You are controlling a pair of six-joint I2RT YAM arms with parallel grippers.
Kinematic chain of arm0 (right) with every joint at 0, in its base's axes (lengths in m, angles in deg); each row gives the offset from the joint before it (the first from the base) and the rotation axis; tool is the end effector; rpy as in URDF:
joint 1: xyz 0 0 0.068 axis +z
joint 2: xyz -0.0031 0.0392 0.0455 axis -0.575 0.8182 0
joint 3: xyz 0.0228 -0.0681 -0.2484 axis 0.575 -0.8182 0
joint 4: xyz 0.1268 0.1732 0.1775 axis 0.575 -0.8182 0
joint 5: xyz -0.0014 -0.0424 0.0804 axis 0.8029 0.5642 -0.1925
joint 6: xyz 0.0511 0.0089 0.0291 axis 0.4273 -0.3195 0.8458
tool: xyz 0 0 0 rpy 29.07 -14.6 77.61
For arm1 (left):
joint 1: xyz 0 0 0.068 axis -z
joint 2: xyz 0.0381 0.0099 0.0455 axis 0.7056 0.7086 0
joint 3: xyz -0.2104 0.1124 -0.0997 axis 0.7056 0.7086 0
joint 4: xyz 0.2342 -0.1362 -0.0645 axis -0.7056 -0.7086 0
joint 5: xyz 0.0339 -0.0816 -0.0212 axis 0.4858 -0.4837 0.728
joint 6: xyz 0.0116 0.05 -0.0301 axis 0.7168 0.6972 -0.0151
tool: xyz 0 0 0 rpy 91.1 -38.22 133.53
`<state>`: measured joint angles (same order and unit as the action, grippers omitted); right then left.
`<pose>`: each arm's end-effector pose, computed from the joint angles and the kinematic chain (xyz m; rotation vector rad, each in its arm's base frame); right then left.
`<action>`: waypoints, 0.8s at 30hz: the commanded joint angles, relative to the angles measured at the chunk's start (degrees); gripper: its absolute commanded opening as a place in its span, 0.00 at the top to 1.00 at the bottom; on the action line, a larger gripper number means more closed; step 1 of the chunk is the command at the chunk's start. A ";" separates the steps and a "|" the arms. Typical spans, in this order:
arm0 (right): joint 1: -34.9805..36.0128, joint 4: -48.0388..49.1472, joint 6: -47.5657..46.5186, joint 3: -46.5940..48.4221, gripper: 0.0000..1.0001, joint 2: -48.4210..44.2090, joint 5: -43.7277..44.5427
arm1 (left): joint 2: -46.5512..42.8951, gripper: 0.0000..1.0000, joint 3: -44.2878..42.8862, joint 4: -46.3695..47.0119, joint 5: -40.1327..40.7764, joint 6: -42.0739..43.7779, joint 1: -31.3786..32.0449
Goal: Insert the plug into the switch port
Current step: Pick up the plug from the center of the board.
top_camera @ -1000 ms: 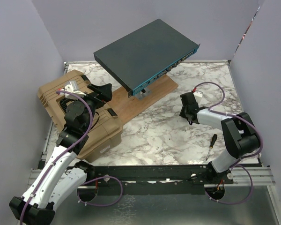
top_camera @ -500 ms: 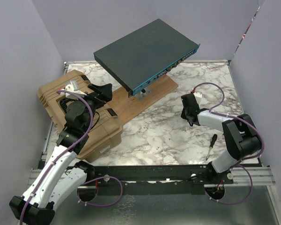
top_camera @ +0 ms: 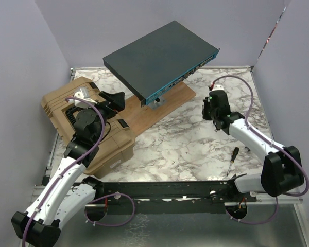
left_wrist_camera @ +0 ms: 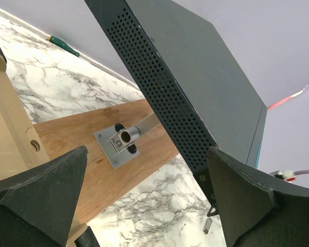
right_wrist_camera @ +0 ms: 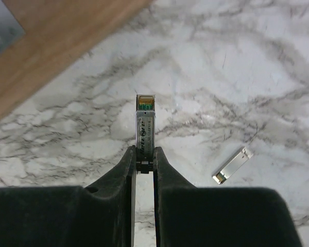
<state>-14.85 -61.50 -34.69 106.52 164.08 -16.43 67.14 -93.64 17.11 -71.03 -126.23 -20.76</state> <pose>0.3033 0.1006 0.2067 0.0188 2.2472 0.0491 0.2046 -0.0771 0.3451 -0.4816 1.5291 -0.6529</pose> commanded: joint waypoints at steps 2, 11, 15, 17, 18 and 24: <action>-2.09 -7.34 -8.53 7.80 1.00 -3.66 -7.11 | 0.82 0.01 -1.71 -0.07 0.69 -0.17 0.14; -3.37 -16.55 -13.81 19.61 0.99 -4.03 -16.00 | 2.44 0.01 -2.57 -0.07 -0.76 -1.83 0.14; -3.55 -20.18 -16.43 24.86 0.99 -3.51 -19.35 | 3.06 0.01 -2.96 -0.07 -1.81 -2.76 0.14; -3.64 -21.36 -17.27 27.21 0.99 -3.13 -20.82 | 3.41 0.01 -3.09 -0.07 -2.18 -3.24 0.19; -3.64 -21.94 -17.55 28.44 0.99 -2.78 -21.61 | 3.58 0.01 -3.13 -0.07 -2.40 -3.53 0.14; -3.73 -27.12 -19.87 36.93 1.00 0.86 -26.68 | 5.15 0.01 -4.05 -0.07 -3.79 -4.55 0.15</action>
<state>-18.32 -82.99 -51.72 138.67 162.36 -38.00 71.42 -95.04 17.09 -72.56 -129.69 -20.76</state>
